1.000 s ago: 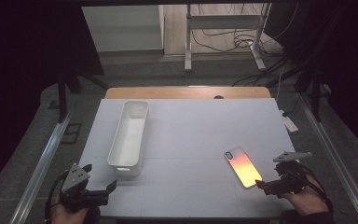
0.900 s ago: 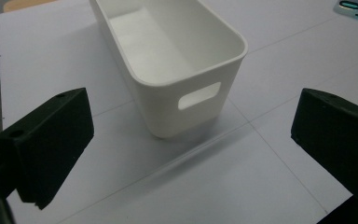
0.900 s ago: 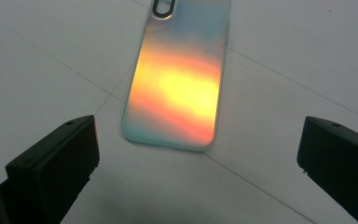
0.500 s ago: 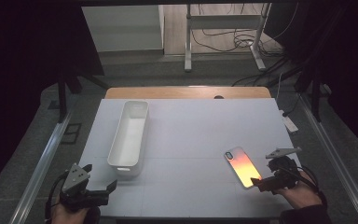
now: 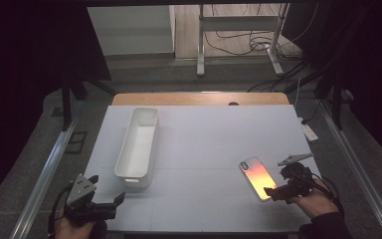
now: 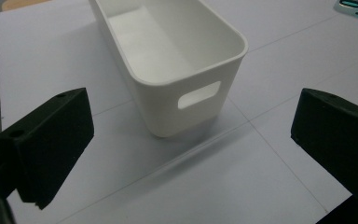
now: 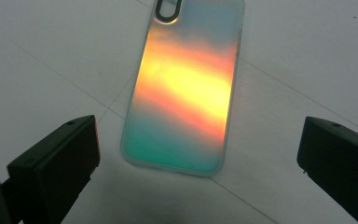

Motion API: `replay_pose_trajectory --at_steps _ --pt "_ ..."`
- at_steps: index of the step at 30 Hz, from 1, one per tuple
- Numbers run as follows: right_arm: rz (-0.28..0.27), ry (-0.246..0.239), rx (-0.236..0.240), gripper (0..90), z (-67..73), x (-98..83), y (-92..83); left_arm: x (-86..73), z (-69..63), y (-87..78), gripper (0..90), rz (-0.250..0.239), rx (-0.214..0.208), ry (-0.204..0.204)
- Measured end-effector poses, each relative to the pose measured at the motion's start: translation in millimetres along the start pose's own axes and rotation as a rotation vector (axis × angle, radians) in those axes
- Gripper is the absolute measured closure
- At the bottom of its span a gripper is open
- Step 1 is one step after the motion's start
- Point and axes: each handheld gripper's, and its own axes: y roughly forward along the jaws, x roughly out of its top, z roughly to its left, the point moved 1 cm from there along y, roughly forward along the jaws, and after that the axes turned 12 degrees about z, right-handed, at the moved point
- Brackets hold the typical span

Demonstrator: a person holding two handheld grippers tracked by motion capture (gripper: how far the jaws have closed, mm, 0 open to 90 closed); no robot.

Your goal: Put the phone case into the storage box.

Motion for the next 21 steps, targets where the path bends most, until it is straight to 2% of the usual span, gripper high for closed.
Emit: replay_pose_trajectory --at_steps 21 --pt "0.036 -0.03 0.011 0.0 2.9 22.7 16.7 0.4 -0.1 0.5 0.0 0.006 0.002 0.004"
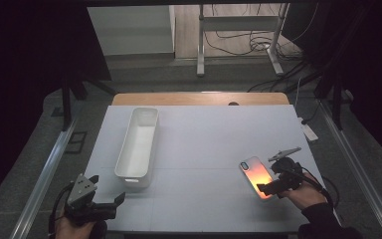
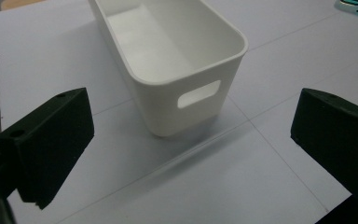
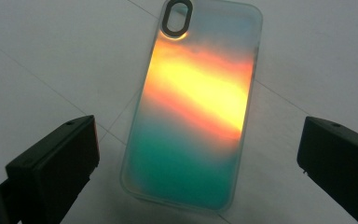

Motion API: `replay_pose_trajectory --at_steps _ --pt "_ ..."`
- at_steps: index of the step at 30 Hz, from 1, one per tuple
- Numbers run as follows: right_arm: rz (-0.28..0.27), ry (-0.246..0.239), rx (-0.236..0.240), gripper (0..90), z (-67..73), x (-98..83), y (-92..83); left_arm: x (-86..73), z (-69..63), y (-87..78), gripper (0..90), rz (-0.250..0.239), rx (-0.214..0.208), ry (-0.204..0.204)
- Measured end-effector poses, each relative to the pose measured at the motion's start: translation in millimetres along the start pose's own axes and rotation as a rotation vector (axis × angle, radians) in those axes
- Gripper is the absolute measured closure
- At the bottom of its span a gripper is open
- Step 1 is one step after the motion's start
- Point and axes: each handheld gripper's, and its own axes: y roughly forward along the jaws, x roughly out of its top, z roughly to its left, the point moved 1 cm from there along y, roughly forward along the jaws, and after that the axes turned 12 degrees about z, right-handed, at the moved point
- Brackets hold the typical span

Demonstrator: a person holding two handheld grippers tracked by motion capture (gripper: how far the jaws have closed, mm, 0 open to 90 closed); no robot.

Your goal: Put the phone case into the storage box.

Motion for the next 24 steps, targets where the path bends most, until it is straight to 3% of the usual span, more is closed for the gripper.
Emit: replay_pose_trajectory --at_steps 24 --pt "0.049 -0.019 -0.008 0.0 6.0 30.3 15.2 0.1 0.1 0.4 0.0 0.002 0.0 0.0"
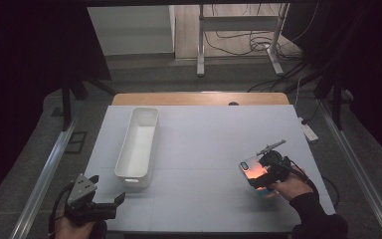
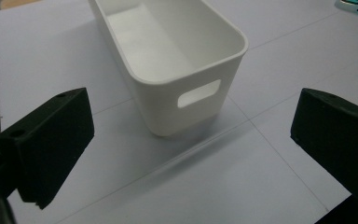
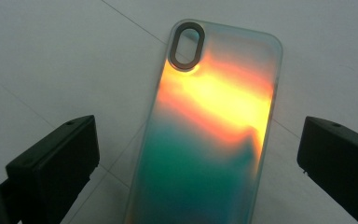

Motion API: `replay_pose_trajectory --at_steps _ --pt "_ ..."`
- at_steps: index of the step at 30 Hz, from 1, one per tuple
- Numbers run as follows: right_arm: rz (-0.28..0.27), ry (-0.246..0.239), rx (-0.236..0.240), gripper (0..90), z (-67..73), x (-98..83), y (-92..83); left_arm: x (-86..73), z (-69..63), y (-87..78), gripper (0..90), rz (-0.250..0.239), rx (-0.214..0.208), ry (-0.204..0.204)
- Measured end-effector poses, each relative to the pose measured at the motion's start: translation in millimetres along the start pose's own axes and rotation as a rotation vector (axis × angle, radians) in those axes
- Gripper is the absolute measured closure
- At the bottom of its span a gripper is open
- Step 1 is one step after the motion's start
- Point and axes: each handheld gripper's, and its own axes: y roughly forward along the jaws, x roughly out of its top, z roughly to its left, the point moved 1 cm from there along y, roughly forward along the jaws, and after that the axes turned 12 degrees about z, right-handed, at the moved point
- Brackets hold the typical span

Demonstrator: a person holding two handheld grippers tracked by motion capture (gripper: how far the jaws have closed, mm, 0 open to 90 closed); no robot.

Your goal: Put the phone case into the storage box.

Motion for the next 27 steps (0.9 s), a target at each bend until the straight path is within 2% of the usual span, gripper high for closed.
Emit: replay_pose_trajectory --at_steps 9,18,24,27 --pt "0.008 0.014 0.0 0.0 -4.5 -3.2 8.7 0.1 0.0 0.1 0.0 0.0 -0.001 0.001" --pt "0.04 0.017 -0.006 0.0 -3.5 -6.9 24.3 0.1 0.0 0.1 0.0 0.0 -0.002 0.002" --pt "0.082 0.011 -0.032 0.0 -1.9 -9.3 34.3 0.1 -0.1 0.1 0.0 0.001 -0.003 0.003" --pt "0.077 0.017 -0.027 0.0 -2.8 -10.0 34.6 0.2 -0.2 0.2 0.0 0.002 -0.003 0.004"
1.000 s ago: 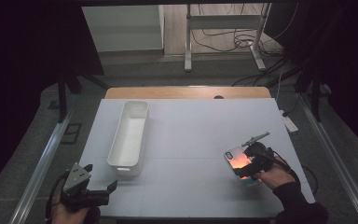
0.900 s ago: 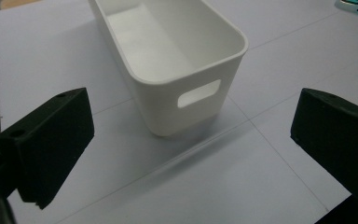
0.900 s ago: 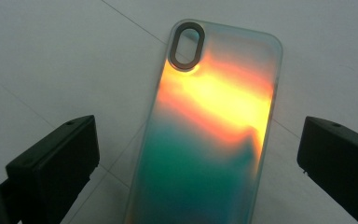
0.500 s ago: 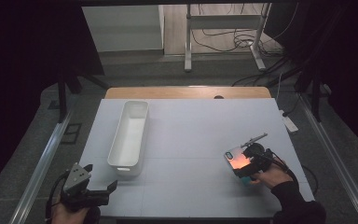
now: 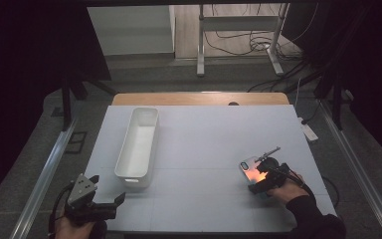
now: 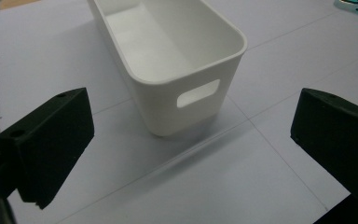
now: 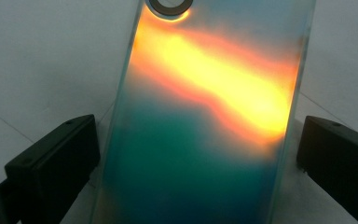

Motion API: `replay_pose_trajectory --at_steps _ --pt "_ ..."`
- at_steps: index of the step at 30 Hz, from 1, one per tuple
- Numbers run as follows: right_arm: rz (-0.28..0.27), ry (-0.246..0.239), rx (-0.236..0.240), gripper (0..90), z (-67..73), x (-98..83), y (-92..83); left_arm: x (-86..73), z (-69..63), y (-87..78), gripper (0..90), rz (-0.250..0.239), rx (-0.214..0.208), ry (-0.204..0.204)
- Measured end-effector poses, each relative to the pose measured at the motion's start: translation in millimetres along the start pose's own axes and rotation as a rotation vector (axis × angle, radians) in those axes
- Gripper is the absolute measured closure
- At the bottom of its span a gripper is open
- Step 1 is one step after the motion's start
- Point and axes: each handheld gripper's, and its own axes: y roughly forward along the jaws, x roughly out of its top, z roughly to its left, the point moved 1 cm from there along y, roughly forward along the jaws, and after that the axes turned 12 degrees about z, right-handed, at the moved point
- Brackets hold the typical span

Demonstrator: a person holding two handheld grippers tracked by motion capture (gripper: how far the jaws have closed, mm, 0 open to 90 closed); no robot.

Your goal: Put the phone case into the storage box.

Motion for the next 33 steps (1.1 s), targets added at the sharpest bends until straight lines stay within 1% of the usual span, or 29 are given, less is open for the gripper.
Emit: replay_pose_trajectory --at_steps 2,8,10,11,12,13,17,20,22,23,25,30,33 --pt "0.002 0.006 0.001 0.0 0.0 0.1 0.1 0.0 -0.3 0.1 0.0 0.0 0.001 0.001" --pt "0.01 0.002 0.01 0.0 -0.8 0.5 -0.1 0.1 -0.7 0.1 0.0 0.003 0.004 0.006" --pt "0.02 0.01 0.012 5.9 -1.8 0.9 -2.5 0.3 -1.0 0.3 0.0 0.005 0.007 0.008" --pt "0.022 0.018 0.01 12.2 -2.6 0.8 -4.6 0.3 -1.0 0.3 0.0 0.005 0.007 0.008" --pt "0.019 0.029 0.011 15.2 -4.0 0.5 -6.6 0.3 -1.0 0.2 0.0 0.006 0.006 0.009" --pt "0.019 0.031 0.011 15.9 -4.8 0.2 -7.0 0.3 -1.0 0.3 0.0 0.006 0.007 0.01" --pt "0.034 0.036 0.008 16.6 -4.7 2.0 -7.5 0.2 -1.0 0.2 0.0 0.003 0.005 0.01" --pt "0.032 0.036 0.009 16.8 -5.0 1.6 -7.7 0.1 -0.6 -0.2 0.0 0.002 0.0 0.007" --pt "0.029 0.035 0.019 16.9 -5.4 1.3 -7.9 0.0 -0.3 -0.3 0.0 -0.001 -0.006 0.007" --pt "0.029 0.034 0.014 16.8 -5.4 1.0 -8.1 0.1 -0.1 -0.2 0.0 -0.002 -0.011 0.008" --pt "0.025 0.032 0.02 16.9 -6.2 0.4 -8.4 0.1 0.5 -0.4 0.2 -0.004 -0.028 0.012" --pt "0.009 0.038 0.033 16.9 -8.5 -1.0 -9.7 0.3 0.9 -0.3 0.7 -0.005 -0.04 0.019" --pt "-0.014 0.04 0.049 16.9 -10.3 -1.9 -12.5 0.0 0.9 -1.2 0.7 -0.012 -0.042 0.022"
